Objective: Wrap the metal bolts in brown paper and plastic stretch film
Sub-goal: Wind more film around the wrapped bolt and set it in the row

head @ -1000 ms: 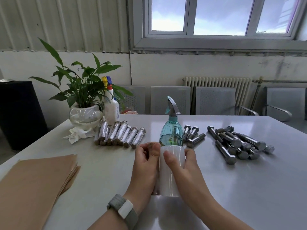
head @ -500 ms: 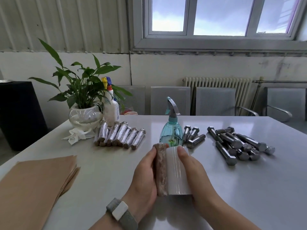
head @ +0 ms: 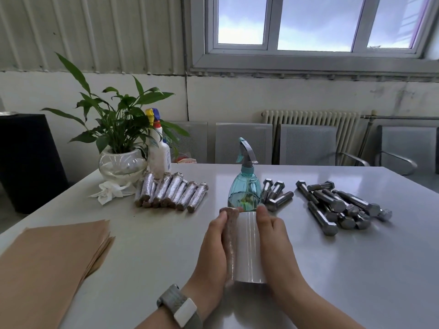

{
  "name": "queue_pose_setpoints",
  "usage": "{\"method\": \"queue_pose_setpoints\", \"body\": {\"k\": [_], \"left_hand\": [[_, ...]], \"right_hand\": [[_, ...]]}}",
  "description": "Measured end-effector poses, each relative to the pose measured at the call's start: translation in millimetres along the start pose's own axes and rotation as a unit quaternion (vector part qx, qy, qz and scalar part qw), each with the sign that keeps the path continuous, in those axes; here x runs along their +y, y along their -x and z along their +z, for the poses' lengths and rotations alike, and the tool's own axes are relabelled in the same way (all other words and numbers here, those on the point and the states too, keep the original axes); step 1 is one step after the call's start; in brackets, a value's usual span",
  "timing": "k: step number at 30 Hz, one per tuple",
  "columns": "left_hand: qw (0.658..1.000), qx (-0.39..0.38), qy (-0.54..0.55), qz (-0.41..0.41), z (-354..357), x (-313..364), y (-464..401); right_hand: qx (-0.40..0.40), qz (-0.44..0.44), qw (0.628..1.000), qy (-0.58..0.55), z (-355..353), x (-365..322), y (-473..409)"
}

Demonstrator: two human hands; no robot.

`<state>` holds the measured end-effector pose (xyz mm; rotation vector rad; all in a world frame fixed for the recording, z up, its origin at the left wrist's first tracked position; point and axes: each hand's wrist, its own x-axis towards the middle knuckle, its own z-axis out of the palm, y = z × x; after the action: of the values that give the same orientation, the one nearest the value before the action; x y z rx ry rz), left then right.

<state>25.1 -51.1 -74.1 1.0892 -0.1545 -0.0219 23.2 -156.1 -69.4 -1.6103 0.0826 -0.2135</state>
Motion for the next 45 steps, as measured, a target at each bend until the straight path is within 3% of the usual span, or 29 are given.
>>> {"method": "queue_pose_setpoints", "body": {"k": [5, 9, 11, 14, 19, 21, 23, 25, 27, 29, 30, 32, 34, 37, 39, 41, 43, 45], "left_hand": [[0.967, 0.022, -0.206, 0.151, 0.0, -2.2, -2.0], [0.932, 0.029, -0.302, 0.197, -6.5, 0.0, -4.5], [0.919, 0.043, -0.332, 0.208, -9.8, 0.6, -5.6], [0.937, 0.077, -0.290, 0.180, -14.2, 0.2, -7.8], [0.932, 0.116, -0.306, 0.154, -6.1, -4.0, -3.8], [0.946, 0.122, -0.280, 0.109, -7.1, -3.8, -6.5], [0.981, 0.118, -0.150, -0.021, -5.4, -5.4, -10.5], [0.983, 0.163, 0.025, -0.087, -0.2, -5.5, -13.3], [0.967, 0.211, 0.121, -0.080, -5.7, -0.5, -19.1], [0.966, 0.161, 0.172, -0.107, -17.3, 10.3, -24.2], [0.969, 0.132, 0.172, -0.115, -25.1, 15.1, -24.6], [0.972, 0.114, 0.174, -0.106, -38.0, 22.4, -24.4], [0.973, 0.103, 0.179, -0.104, -43.0, 23.8, -25.4], [0.982, 0.127, 0.092, -0.106, -44.8, 32.1, -35.3], [0.975, 0.173, -0.065, -0.119, -46.9, 44.7, -53.4], [0.944, 0.198, -0.226, -0.132, -50.8, 61.1, -79.5], [0.884, 0.182, -0.422, -0.088, -59.8, 75.7, -108.8], [0.767, 0.170, -0.619, -0.017, -67.7, 81.4, -140.2]], "right_hand": [[-0.078, 0.075, 0.986, -0.130, -4.8, 0.3, 0.7], [-0.133, 0.063, 0.975, -0.164, -10.5, -3.2, -0.7], [-0.126, 0.040, 0.977, -0.167, -7.6, -1.9, 0.9], [-0.104, 0.029, 0.983, -0.145, 1.3, 2.5, 5.4], [-0.008, -0.058, 0.998, -0.001, 6.5, 2.7, 6.2], [0.019, -0.118, 0.993, 0.010, 7.0, 1.3, 11.7], [0.010, -0.255, 0.966, 0.042, 5.4, -4.8, 20.2], [-0.102, -0.410, 0.902, 0.082, 5.6, -8.5, 30.7], [-0.195, -0.459, 0.865, 0.057, 7.0, -5.0, 39.8], [-0.176, -0.436, 0.882, -0.006, 4.7, -6.6, 39.4], [-0.134, -0.394, 0.908, -0.049, 3.3, -8.7, 36.2], [-0.049, -0.222, 0.963, -0.145, -1.8, -14.4, 22.1], [-0.035, -0.096, 0.979, -0.179, -10.4, -11.4, 2.2], [-0.036, -0.025, 0.981, -0.190, -20.7, -3.7, -10.5], [-0.027, 0.010, 0.982, -0.186, -21.5, 3.3, -14.1], [-0.024, 0.007, 0.986, -0.163, -22.5, 10.0, -20.3], [-0.032, -0.007, 0.990, -0.135, -20.2, 12.4, -22.4], [-0.042, -0.012, 0.991, -0.124, -19.5, 15.1, -25.6]]}}
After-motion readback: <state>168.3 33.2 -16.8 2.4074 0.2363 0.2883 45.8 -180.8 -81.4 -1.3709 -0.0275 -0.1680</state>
